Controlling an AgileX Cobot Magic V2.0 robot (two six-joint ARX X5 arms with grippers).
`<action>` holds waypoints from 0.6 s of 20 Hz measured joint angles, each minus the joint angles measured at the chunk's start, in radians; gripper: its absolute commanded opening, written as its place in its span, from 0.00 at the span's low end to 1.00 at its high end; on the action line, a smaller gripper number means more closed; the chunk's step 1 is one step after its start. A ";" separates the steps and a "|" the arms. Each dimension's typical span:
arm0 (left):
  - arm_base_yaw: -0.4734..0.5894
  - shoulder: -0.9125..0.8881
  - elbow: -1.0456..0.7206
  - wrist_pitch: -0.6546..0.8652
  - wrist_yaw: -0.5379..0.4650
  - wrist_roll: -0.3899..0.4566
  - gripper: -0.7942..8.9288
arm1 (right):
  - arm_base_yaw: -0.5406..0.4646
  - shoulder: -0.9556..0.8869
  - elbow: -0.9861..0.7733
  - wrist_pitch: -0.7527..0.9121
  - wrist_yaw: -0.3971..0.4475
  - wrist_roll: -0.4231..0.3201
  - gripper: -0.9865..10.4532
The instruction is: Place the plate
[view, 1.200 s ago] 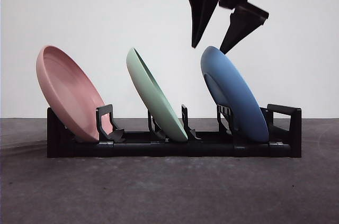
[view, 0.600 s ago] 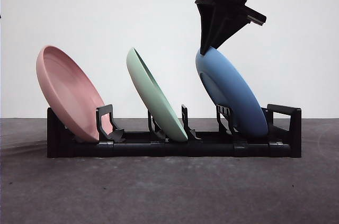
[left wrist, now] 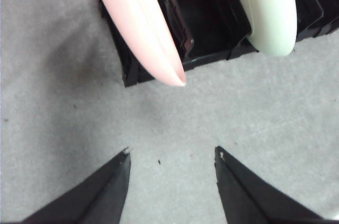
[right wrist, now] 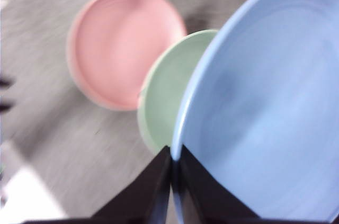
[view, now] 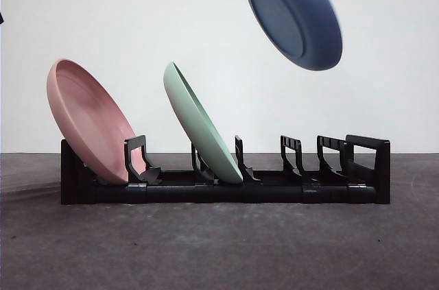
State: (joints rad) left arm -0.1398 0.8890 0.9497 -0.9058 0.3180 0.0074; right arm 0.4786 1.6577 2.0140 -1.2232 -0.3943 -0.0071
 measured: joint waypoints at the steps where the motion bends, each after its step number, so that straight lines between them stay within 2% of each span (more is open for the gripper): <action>1: 0.000 0.000 0.000 0.002 0.000 0.000 0.34 | 0.009 -0.015 0.000 -0.031 0.001 -0.023 0.10; 3: 0.000 0.000 0.000 0.003 0.000 0.000 0.34 | 0.041 -0.060 -0.028 -0.052 0.008 -0.050 0.10; 6: 0.000 0.000 0.000 0.006 0.000 0.000 0.34 | 0.105 -0.196 -0.191 0.036 0.021 -0.086 0.10; 9: 0.000 0.000 0.000 0.006 0.000 0.000 0.34 | 0.204 -0.378 -0.460 0.182 0.109 -0.126 0.10; 12: 0.000 0.000 0.000 0.009 0.000 0.000 0.34 | 0.335 -0.546 -0.707 0.285 0.236 -0.148 0.10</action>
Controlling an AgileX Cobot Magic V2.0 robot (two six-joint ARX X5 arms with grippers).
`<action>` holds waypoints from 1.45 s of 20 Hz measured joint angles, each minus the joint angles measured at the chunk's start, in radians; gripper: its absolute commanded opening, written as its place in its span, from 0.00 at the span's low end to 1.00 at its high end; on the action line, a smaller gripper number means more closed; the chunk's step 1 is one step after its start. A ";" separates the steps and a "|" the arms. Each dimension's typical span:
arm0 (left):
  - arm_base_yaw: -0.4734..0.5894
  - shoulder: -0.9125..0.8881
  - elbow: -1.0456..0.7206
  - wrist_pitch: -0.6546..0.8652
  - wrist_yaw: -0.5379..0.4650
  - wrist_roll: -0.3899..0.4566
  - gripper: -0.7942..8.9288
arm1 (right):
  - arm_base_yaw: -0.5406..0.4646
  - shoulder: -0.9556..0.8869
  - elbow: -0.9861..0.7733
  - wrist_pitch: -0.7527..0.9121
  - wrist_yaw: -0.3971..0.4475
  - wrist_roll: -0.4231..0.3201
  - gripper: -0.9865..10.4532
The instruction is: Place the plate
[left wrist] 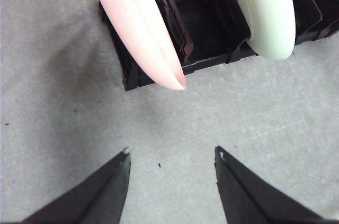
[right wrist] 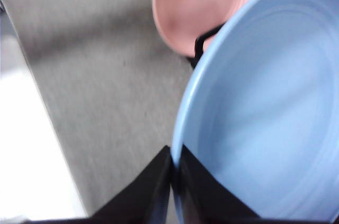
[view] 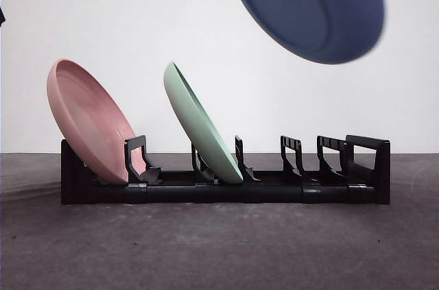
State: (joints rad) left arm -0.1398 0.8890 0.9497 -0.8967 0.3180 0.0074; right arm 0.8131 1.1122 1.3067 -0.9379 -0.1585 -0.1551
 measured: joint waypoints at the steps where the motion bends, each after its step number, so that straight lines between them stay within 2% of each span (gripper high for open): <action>1: 0.000 0.000 0.000 0.000 0.000 0.000 0.34 | 0.043 -0.047 -0.059 0.010 0.046 -0.006 0.10; 3: 0.000 0.000 0.000 0.000 0.000 0.000 0.34 | 0.151 -0.140 -0.170 0.007 0.151 -0.016 0.10; 5: 0.000 0.000 0.000 0.000 0.000 0.000 0.34 | 0.259 -0.194 -0.253 -0.015 0.212 -0.021 0.10; 10: 0.000 0.000 0.000 0.000 0.000 0.000 0.34 | 0.522 -0.148 -0.392 -0.031 0.301 -0.019 0.10; 13: 0.000 0.000 0.000 0.001 0.000 0.000 0.34 | 0.608 -0.045 -0.403 0.065 0.315 -0.021 0.10; 20: 0.000 0.000 0.000 0.000 0.000 0.000 0.34 | 0.568 0.243 -0.403 0.233 0.376 -0.088 0.10; 29: 0.000 0.000 0.000 0.000 0.000 0.000 0.34 | 0.449 0.403 -0.403 0.333 0.380 -0.126 0.10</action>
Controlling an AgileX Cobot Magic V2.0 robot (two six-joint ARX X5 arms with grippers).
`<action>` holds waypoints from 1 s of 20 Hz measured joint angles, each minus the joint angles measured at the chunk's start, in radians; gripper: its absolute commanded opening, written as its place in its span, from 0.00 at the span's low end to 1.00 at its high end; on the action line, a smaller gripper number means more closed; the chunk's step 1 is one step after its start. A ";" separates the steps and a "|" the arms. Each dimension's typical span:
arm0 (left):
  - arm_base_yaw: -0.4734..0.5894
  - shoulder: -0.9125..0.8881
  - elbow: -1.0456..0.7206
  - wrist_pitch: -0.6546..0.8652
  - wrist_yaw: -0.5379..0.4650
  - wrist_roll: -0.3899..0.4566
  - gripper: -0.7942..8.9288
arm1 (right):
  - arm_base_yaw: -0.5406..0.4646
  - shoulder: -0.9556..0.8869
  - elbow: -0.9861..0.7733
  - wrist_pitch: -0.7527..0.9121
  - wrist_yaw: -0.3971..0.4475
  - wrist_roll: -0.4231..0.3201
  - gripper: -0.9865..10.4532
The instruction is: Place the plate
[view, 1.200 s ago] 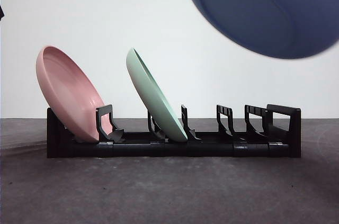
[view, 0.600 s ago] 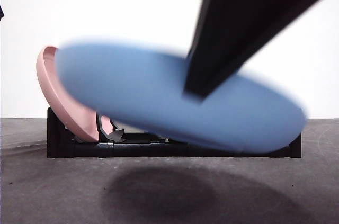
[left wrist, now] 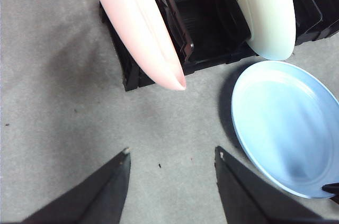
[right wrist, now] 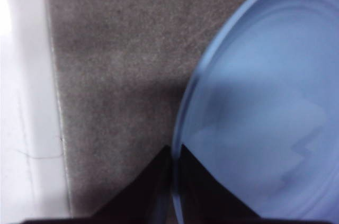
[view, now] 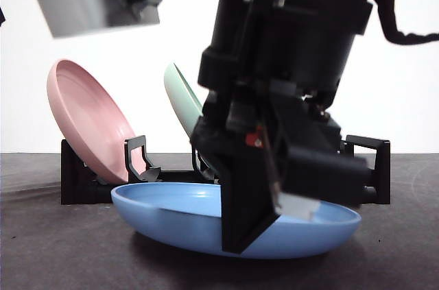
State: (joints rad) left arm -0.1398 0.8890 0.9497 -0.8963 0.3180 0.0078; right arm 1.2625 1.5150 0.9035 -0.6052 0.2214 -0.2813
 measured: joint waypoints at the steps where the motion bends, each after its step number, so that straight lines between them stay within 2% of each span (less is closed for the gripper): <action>1: 0.000 0.000 0.000 0.000 0.000 0.000 0.34 | 0.000 0.005 0.000 0.013 -0.002 -0.002 0.10; 6: 0.000 0.000 0.000 0.000 0.000 0.000 0.34 | -0.002 0.036 0.000 0.069 -0.038 -0.010 0.11; 10: 0.000 0.000 0.000 0.000 0.000 0.000 0.34 | -0.002 0.040 0.000 0.047 -0.039 -0.003 0.28; 12: 0.000 0.000 0.000 0.000 0.000 0.000 0.34 | -0.003 0.040 0.003 0.027 -0.075 0.027 0.30; 16: 0.000 0.000 0.000 0.000 0.000 0.000 0.34 | -0.002 -0.046 0.054 -0.005 -0.247 0.115 0.31; 20: 0.000 0.000 0.000 0.005 -0.006 -0.029 0.35 | -0.070 -0.266 0.071 -0.058 -0.245 0.185 0.31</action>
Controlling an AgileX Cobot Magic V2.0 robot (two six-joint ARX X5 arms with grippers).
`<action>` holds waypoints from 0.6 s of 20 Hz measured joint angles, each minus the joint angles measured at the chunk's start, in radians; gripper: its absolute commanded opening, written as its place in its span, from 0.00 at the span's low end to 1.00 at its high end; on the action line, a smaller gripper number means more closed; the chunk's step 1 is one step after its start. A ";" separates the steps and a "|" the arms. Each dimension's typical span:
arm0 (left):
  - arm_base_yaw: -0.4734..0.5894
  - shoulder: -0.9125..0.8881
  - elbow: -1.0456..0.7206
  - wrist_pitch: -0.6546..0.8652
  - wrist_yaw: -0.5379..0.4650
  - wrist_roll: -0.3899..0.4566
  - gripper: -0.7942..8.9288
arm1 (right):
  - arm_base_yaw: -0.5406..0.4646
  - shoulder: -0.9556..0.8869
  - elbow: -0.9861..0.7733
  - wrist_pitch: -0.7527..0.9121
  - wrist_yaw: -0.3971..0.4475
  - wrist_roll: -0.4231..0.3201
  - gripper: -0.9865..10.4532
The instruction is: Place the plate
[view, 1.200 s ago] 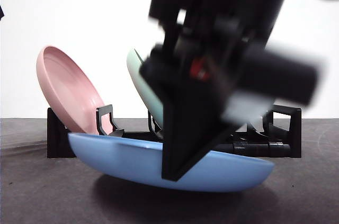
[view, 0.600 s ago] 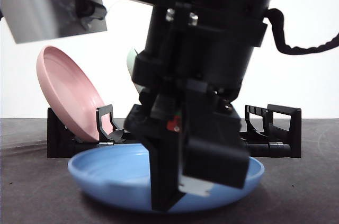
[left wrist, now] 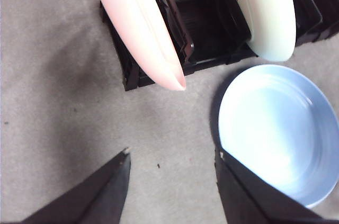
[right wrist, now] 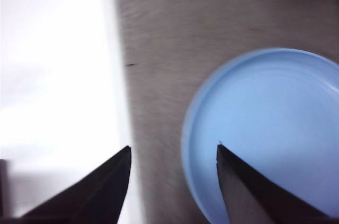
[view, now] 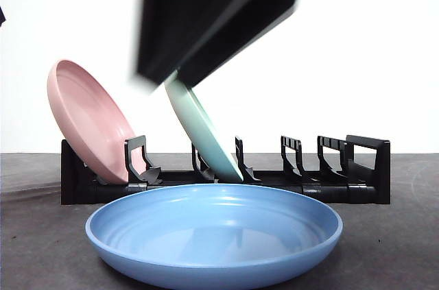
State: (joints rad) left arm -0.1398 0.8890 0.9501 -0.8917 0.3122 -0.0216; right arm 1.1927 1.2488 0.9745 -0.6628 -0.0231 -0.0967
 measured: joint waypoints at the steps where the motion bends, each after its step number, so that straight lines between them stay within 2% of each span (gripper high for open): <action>1: 0.000 0.000 0.001 0.006 -0.020 -0.030 0.35 | -0.041 -0.047 0.000 -0.034 0.013 0.022 0.31; 4: 0.000 0.008 0.042 0.032 -0.082 -0.115 0.35 | -0.168 -0.177 0.000 -0.143 0.074 0.084 0.31; 7: -0.001 0.061 0.140 0.085 -0.153 -0.208 0.35 | -0.266 -0.274 0.000 -0.192 0.080 0.127 0.31; 9: -0.008 0.131 0.219 0.087 -0.157 -0.256 0.35 | -0.308 -0.318 0.000 -0.193 0.081 0.140 0.31; 12: -0.029 0.283 0.370 0.027 -0.157 -0.276 0.35 | -0.335 -0.363 0.000 -0.193 0.080 0.152 0.31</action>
State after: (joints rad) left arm -0.1692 1.1721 1.3197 -0.8642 0.1555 -0.2977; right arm 0.8577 0.8856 0.9745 -0.8562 0.0574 0.0551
